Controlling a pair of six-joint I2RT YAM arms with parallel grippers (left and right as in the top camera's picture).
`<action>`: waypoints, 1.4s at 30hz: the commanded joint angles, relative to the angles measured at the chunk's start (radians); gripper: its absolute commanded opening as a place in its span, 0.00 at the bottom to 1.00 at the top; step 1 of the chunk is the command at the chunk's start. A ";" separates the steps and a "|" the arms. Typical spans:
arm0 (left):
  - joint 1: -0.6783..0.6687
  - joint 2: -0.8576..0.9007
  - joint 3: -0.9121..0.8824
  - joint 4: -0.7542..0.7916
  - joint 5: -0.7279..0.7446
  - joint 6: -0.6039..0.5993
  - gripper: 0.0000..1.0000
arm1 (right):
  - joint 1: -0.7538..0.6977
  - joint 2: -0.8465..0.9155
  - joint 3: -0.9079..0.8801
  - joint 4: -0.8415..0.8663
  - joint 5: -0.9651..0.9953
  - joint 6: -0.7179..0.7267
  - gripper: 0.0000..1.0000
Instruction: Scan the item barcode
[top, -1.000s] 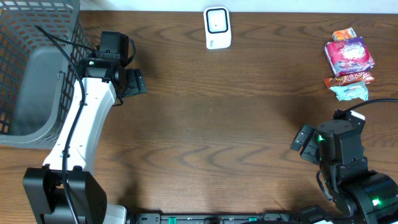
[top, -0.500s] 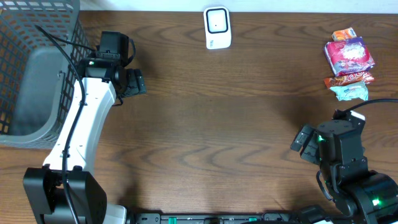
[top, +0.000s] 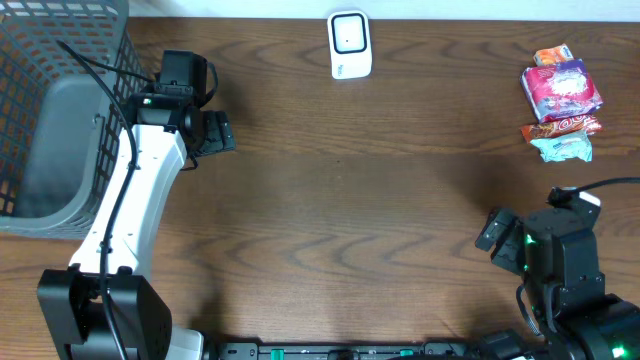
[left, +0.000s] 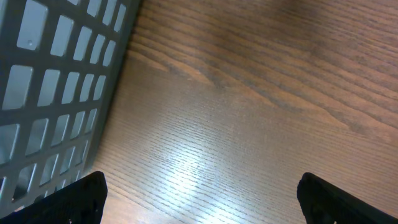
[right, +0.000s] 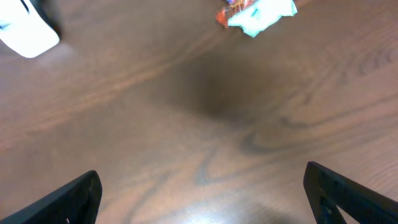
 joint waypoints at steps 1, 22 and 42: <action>0.002 0.010 0.004 -0.002 -0.017 0.006 0.98 | -0.026 -0.038 -0.067 0.087 -0.040 -0.090 0.99; 0.002 0.010 0.004 -0.002 -0.017 0.006 0.98 | -0.185 -0.505 -0.650 0.667 -0.421 -0.404 0.99; 0.002 0.010 0.004 -0.002 -0.017 0.006 0.98 | -0.236 -0.687 -0.952 0.957 -0.433 -0.404 0.99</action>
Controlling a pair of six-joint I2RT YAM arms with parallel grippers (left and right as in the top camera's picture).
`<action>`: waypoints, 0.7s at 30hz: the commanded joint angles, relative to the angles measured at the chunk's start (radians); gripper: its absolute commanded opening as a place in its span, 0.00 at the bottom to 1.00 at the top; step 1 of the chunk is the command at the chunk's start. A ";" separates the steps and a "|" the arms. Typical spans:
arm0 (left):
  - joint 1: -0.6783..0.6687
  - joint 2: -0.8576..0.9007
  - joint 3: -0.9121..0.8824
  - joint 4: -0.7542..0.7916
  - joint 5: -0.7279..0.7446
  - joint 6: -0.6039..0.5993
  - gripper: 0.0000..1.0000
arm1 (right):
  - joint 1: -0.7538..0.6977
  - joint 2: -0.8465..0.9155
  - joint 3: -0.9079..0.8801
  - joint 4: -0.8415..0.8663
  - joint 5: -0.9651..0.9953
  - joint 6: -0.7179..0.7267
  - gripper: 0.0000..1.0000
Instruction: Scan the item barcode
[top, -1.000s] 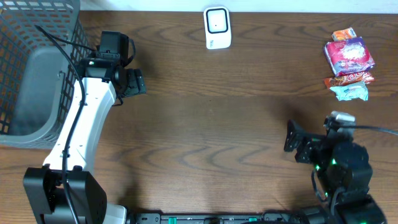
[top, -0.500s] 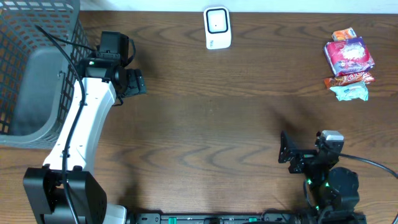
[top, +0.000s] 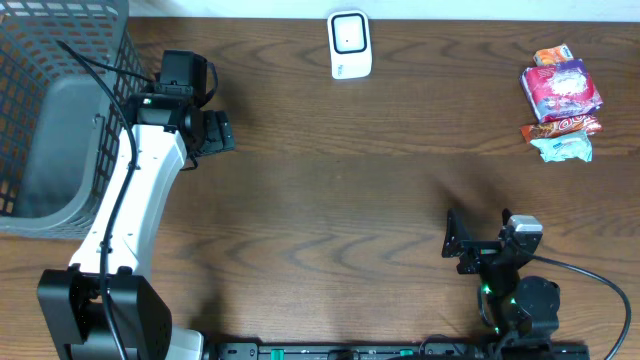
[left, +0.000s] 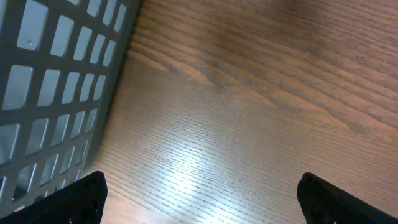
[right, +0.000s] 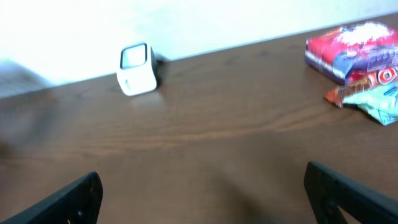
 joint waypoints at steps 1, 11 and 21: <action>0.002 0.010 0.004 -0.002 -0.017 0.006 0.98 | -0.016 -0.018 -0.023 0.037 -0.005 -0.013 0.99; 0.002 0.010 0.004 -0.002 -0.017 0.006 0.98 | -0.034 -0.025 -0.026 0.183 0.006 -0.029 0.99; 0.002 0.010 0.004 -0.002 -0.017 0.006 0.98 | -0.064 -0.025 -0.042 0.252 0.006 -0.035 0.99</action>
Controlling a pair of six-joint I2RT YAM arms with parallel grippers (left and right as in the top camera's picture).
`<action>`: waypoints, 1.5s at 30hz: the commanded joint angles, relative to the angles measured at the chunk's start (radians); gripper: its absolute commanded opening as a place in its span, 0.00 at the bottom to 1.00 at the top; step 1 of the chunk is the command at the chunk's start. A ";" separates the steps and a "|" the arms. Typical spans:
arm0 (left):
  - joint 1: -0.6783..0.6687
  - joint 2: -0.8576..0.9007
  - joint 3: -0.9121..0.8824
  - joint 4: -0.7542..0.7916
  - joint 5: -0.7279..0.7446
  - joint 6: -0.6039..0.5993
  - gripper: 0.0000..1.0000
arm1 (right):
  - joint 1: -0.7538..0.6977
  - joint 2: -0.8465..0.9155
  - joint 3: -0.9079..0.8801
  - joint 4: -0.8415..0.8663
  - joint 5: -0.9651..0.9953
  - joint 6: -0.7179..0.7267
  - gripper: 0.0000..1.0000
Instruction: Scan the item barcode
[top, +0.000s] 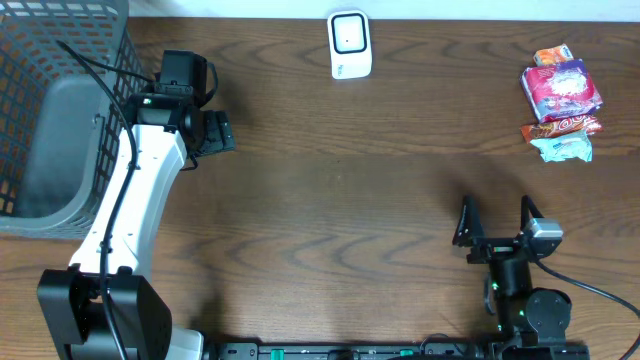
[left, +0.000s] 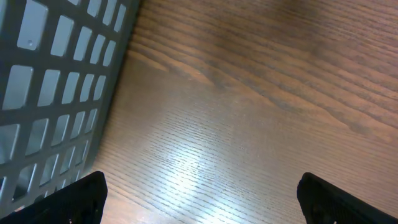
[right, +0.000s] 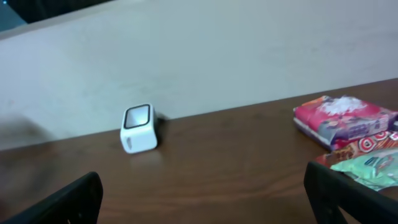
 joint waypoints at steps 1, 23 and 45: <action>0.002 0.010 0.005 -0.002 -0.017 0.006 0.98 | -0.015 -0.009 -0.021 0.023 0.005 -0.018 0.99; 0.002 0.010 0.004 -0.002 -0.017 0.006 0.98 | -0.077 -0.018 -0.058 -0.082 0.024 -0.059 0.99; 0.002 0.010 0.004 -0.002 -0.017 0.006 0.98 | -0.062 -0.018 -0.058 -0.085 0.022 -0.241 0.99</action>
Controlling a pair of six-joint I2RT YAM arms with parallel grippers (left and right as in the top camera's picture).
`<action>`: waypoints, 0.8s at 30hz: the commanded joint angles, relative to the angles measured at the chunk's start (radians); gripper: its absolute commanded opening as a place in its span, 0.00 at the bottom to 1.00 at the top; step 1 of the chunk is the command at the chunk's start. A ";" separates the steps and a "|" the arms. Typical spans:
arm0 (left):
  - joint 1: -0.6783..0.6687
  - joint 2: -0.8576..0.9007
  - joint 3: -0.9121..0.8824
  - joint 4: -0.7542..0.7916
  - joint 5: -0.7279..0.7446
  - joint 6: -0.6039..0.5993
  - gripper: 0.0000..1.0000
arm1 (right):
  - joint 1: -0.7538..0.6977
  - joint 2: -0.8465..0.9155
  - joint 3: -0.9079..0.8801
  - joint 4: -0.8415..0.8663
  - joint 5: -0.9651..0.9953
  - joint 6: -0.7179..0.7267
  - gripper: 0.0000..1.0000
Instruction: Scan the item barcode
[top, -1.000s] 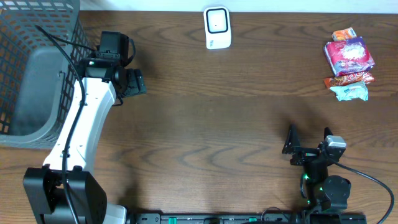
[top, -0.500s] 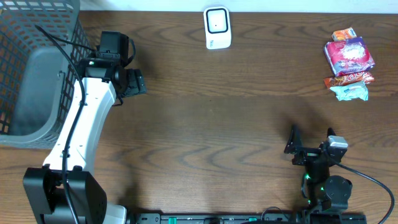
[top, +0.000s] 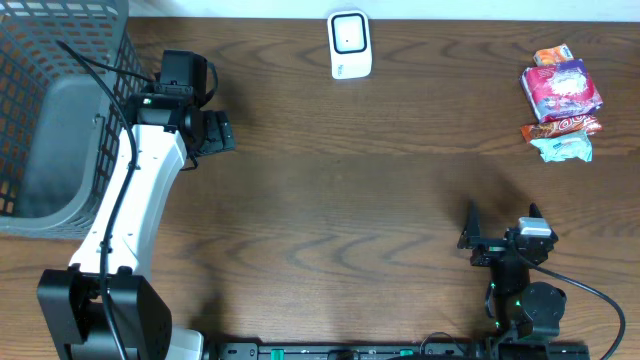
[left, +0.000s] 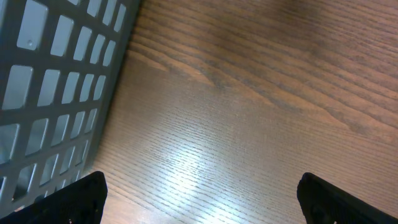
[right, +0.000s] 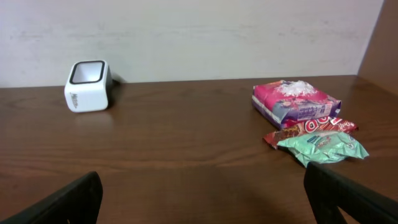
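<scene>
A white barcode scanner stands at the table's far edge; the right wrist view shows the scanner at the left. The items are snack packets piled at the far right: a pink-purple pack, a red bar and a mint-green packet. My right gripper is open and empty at the front right, pointing level towards the far edge, well short of the packets. My left gripper is open over bare wood beside the basket, holding nothing.
A grey mesh basket fills the far left corner, and its wall stands close to the left gripper. A pale wall rises behind the table's far edge. Brown wood lies between the right gripper and the packets.
The right gripper has turned a little to the right and tipped lower, so the packets sit more centrally in its view. The left arm has not moved.
The right gripper first looked steeply down at the table near the front right edge. Then it was tipped up further left, with scanner and packets in view. Then it pointed higher at the wall, and now level across the table. The left arm stayed still throughout.
</scene>
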 joint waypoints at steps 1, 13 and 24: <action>0.002 0.010 0.004 -0.002 -0.017 0.006 0.98 | 0.022 -0.007 -0.002 -0.007 0.000 -0.030 0.99; 0.002 0.010 0.004 -0.002 -0.017 0.006 0.98 | 0.033 -0.007 -0.002 -0.008 -0.002 -0.029 0.99; 0.002 0.010 0.004 -0.002 -0.017 0.006 0.98 | 0.037 -0.007 -0.002 -0.007 -0.002 -0.029 0.99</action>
